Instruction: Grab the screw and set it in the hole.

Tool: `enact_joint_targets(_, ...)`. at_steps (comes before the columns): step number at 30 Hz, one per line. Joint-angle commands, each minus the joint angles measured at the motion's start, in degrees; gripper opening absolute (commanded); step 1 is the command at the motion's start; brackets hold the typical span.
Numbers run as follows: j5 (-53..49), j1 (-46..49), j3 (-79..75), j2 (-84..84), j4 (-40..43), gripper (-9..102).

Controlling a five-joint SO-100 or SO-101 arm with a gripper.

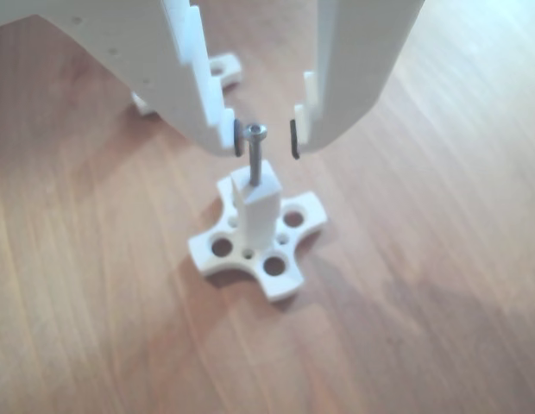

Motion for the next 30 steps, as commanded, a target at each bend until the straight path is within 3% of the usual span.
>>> enact_joint_targets(1,-0.53,0.44,-4.39,2.99,0.18,5)
enact_joint_targets(30,-0.97,0.35,-3.96,3.43,0.18,3)
